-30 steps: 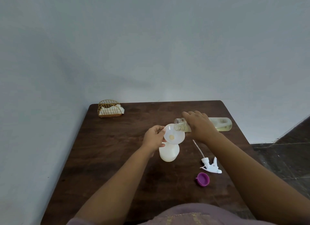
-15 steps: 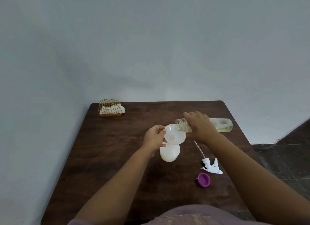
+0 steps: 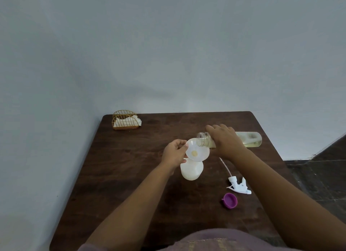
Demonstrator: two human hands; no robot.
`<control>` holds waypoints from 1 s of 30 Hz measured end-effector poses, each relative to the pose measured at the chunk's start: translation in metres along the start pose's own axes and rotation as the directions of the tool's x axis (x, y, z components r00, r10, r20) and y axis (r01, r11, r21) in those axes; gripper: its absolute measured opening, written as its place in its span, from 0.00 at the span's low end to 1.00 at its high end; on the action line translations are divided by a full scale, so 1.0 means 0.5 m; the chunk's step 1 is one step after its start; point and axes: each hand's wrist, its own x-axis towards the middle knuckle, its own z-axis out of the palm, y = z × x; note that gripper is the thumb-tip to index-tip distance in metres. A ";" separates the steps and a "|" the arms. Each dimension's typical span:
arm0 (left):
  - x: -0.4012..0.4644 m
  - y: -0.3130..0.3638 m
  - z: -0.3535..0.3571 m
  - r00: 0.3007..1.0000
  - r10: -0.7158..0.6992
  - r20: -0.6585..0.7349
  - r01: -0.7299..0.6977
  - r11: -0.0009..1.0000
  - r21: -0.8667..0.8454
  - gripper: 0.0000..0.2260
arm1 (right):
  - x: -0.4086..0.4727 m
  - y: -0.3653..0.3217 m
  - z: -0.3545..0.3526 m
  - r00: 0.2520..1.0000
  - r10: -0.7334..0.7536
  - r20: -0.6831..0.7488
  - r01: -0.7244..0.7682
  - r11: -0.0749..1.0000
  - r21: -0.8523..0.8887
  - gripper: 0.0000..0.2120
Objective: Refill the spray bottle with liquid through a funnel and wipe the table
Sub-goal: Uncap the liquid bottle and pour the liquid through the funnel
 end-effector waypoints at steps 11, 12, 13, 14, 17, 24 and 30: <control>0.005 -0.006 -0.004 1.000 0.002 0.012 -0.002 1.000 -0.010 0.11 | 0.001 0.000 0.004 1.000 -0.002 -0.013 0.002 1.000 -0.010 0.20; 0.005 -0.006 -0.005 1.000 0.004 0.012 -0.004 1.000 -0.008 0.12 | 0.001 0.001 0.004 1.000 -0.001 -0.010 0.001 1.000 -0.015 0.20; 0.006 -0.007 -0.005 1.000 0.007 0.013 -0.007 1.000 -0.009 0.12 | 0.000 0.001 0.004 1.000 0.001 -0.006 -0.001 1.000 -0.020 0.21; 0.006 -0.007 -0.005 1.000 0.009 0.016 -0.009 1.000 -0.012 0.12 | 0.000 0.001 0.004 1.000 0.004 -0.004 -0.004 1.000 -0.024 0.21; 0.007 -0.006 -0.006 1.000 0.013 0.022 -0.012 1.000 -0.006 0.11 | 0.000 0.000 0.006 1.000 0.009 -0.003 -0.009 1.000 -0.020 0.21; 0.008 -0.006 -0.007 0.999 0.021 0.025 -0.021 1.000 0.015 0.12 | -0.004 -0.003 -0.001 1.000 0.017 0.005 -0.017 1.000 -0.017 0.21; 0.008 -0.006 -0.009 0.999 0.029 0.030 -0.030 0.999 0.023 0.12 | -0.006 -0.006 -0.002 1.000 0.018 0.001 -0.018 1.000 -0.023 0.21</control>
